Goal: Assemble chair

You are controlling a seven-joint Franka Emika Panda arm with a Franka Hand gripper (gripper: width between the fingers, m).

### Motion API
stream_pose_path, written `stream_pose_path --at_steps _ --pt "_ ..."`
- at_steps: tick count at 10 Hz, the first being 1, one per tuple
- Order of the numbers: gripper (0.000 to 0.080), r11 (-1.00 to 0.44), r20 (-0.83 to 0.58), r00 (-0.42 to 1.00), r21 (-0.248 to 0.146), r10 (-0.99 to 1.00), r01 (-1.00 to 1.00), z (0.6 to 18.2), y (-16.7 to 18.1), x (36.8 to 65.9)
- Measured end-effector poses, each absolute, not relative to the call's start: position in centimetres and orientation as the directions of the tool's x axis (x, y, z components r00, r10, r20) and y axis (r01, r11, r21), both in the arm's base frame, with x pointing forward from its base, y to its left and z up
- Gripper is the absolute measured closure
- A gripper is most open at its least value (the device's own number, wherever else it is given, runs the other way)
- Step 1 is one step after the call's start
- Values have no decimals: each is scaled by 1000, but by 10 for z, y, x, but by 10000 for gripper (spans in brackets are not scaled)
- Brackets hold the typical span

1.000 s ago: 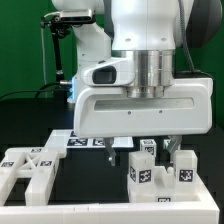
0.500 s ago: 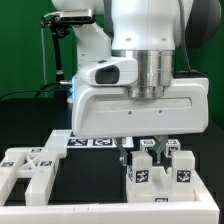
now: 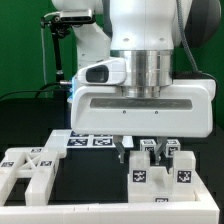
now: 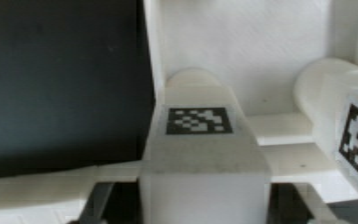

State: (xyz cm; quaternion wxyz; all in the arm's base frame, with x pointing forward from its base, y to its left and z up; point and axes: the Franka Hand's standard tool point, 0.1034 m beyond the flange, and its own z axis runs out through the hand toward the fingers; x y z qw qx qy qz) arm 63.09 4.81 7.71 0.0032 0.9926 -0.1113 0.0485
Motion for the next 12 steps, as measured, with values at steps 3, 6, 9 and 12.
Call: stream_pose_path --at_steps 3,6,9,12 --pt "511 -896 97 891 -13 -443 -444 77 39 628" --pt "433 -860 97 856 -10 -508 -510 77 36 626" --pt "197 -873 99 868 -20 -486 -486 87 36 628" --pt "152 -875 93 870 -36 -484 -483 102 44 615"
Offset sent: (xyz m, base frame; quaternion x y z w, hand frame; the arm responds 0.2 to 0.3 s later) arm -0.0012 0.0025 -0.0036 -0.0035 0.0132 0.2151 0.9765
